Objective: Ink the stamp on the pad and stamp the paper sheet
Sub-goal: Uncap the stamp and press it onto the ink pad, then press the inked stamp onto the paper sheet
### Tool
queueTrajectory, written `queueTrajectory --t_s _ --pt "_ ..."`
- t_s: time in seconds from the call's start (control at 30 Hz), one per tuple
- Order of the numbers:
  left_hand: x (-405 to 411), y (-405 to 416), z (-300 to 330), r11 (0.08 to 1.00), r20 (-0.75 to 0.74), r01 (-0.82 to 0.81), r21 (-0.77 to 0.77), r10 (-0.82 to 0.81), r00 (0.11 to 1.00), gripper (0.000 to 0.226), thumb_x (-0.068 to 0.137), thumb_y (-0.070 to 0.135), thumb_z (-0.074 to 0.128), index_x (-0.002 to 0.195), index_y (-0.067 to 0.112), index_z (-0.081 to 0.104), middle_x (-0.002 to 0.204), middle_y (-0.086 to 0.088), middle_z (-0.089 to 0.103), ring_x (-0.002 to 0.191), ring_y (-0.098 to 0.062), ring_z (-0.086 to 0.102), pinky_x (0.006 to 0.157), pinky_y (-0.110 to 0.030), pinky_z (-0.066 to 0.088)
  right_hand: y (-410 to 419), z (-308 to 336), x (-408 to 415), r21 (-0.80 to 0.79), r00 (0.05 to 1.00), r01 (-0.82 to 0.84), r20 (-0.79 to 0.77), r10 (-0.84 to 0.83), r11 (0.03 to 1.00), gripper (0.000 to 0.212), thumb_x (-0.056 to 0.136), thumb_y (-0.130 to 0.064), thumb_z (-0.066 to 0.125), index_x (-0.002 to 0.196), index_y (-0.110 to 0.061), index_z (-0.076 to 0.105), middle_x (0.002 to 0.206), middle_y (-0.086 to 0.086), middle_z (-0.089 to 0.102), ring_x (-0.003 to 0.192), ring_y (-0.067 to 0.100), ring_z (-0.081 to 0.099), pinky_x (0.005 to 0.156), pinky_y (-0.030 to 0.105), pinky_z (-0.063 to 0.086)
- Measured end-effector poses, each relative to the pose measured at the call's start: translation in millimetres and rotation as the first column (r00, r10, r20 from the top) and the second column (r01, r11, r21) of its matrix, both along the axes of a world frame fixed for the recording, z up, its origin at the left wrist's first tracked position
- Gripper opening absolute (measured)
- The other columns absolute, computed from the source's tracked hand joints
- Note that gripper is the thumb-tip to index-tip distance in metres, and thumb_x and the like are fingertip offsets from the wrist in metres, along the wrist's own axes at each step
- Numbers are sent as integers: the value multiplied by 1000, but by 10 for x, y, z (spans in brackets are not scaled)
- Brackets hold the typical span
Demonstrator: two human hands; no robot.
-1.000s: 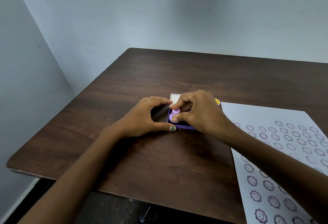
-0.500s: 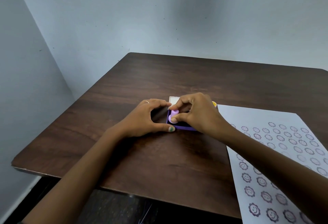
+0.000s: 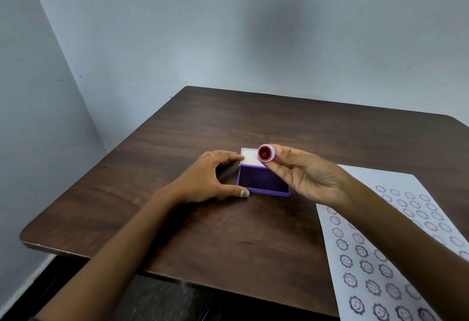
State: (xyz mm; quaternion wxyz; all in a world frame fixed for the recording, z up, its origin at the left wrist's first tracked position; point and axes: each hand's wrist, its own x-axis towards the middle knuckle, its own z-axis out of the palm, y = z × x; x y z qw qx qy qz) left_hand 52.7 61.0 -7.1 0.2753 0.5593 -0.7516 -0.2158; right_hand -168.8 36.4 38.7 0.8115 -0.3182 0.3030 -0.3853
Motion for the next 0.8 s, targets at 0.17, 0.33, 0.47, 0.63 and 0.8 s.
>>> queueTrajectory --t_s 0.17,0.33,0.47,0.63,0.8 --pt "-7 17 15 1000 -11 -7 1 7 1000 75 62 52 79 130 40 49 133 20 45 117 8 31 86 2 22 4 40 -52 19 999 -16 47 15 1000 16 65 -1 66 78 5 73 88 17 74 87 22 71 68 27 59" --pt "-29 51 38 1000 -10 -22 -6 22 1000 76 61 56 78 129 40 49 134 20 46 119 6 33 91 -2 24 26 69 -116 30 998 -5 66 3 1000 16 65 0 65 79 4 73 89 18 74 87 23 71 65 27 59" --pt "-83 82 71 999 -66 -50 -10 50 997 78 56 64 71 127 38 51 131 19 50 124 -2 39 103 -22 33 10 73 -259 -63 999 20 51 -17 998 17 67 -3 63 79 1 74 88 13 75 87 20 71 67 24 58" --pt "-230 77 156 992 -103 -86 -87 76 992 61 71 63 64 126 40 50 129 21 50 122 -1 43 101 -26 35 -98 96 -729 -205 991 131 2 -134 970 18 70 -5 62 82 -5 75 87 8 76 87 15 71 66 20 56" --pt "-713 43 260 986 -42 -2 -167 -5 999 61 77 64 55 131 36 47 129 22 47 122 2 39 108 -28 30 -216 60 -1392 -305 948 298 -19 -319 904 18 70 -7 63 83 -9 75 89 5 76 91 14 70 69 18 55"
